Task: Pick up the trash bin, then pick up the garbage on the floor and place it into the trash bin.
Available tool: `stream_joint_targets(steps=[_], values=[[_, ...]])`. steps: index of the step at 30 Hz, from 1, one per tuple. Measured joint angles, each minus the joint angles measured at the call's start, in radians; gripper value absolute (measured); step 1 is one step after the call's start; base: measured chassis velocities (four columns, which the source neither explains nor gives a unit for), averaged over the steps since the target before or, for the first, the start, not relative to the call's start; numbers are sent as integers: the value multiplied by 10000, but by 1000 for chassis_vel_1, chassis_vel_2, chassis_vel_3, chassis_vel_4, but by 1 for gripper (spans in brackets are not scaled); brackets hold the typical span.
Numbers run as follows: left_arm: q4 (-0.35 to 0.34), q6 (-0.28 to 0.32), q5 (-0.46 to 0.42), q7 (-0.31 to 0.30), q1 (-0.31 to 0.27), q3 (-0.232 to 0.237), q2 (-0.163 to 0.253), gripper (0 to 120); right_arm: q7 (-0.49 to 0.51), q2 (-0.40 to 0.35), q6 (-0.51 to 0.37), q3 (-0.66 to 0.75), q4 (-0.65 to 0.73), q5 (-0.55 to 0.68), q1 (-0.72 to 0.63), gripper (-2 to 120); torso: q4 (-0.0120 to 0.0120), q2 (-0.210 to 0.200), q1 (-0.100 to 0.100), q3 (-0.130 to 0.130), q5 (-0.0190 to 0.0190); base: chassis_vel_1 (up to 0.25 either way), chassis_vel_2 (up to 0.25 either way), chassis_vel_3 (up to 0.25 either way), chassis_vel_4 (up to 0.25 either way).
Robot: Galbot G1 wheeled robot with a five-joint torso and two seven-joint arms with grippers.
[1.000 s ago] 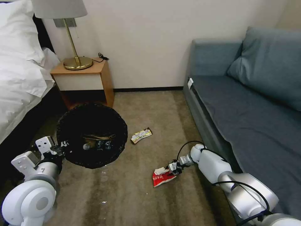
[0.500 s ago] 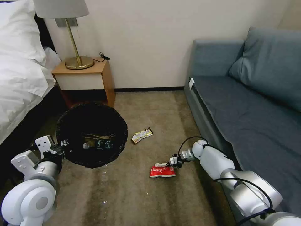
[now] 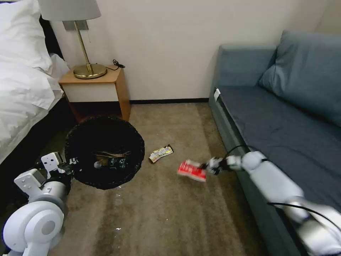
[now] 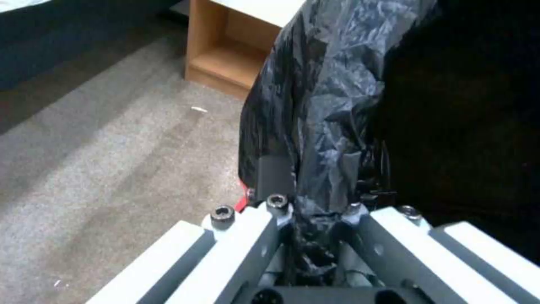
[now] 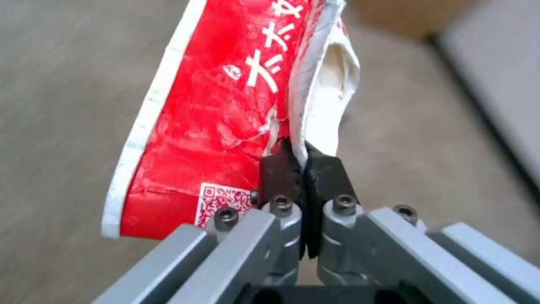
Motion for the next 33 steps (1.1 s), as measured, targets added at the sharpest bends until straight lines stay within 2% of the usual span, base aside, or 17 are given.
stream_joint_targets(steps=[1,2,4,5,7,8,9,10,11,13,14,17,24,33], values=[[-12,0,-4,4,64,-60,-10,0,205,-221,-166,159,505,674,-76,0,6,1,0,0,1,0,0,0,0],[-12,0,-4,4,64,-60,-10,0,205,-221,-166,159,505,674,-76,0,6,1,0,0,1,0,0,0,0],[-23,-17,8,-2,160,-168,-56,0,735,-530,-466,587,1415,1908,-254,0,17,1,0,0,2,0,0,0,0],[-23,-17,8,-2,160,-168,-56,0,735,-530,-466,587,1415,1908,-254,0,17,1,0,0,2,0,0,0,0],[-59,-33,18,-3,213,-203,-90,0,1377,-783,-847,1100,2732,3102,-439,0,17,1,0,0,1,0,0,0,0],[-59,-33,18,-3,213,-203,-90,0,1377,-783,-847,1100,2732,3102,-439,0,17,1,0,0,1,0,0,0,0],[-85,-35,23,-3,220,-203,-103,0,1687,-868,-1124,1162,3495,3773,-440,0,15,1,0,-1,-2,0,0,0,0],[-98,-36,28,-13,211,-191,-109,0,1960,-902,-1380,1128,4211,4345,-388,0,11,1,0,0,2,0,0,0,0],[-98,-36,28,-13,211,-191,-109,0,1960,-902,-1380,1128,4211,4345,-388,0,11,1,0,0,2,0,0,0,0],[-116,-35,29,-30,183,-148,-110,0,2418,-883,-1849,884,5473,5505,-188,0,18,1,0,0,-6,0,0,0,0],[-116,-35,29,-30,183,-148,-110,0,2418,-883,-1849,884,5473,5505,-188,0,18,1,0,0,-6,0,0,0,0],[-127,-17,39,-44,201,-117,-91,0,2713,-726,-2413,366,6888,6628,92,0,17,1,0,0,-3,0,0,0,0],[-126,-6,45,-47,242,-101,-86,0,2901,-223,-2910,-1202,8351,6902,683,0,16,1,0,0,-4,0,0,0,0],[-107,11,174,-44,294,1,-273,0,3053,576,-3004,-2777,8506,6078,1105,0,14,1,0,1,-3,0,0,0,0]])
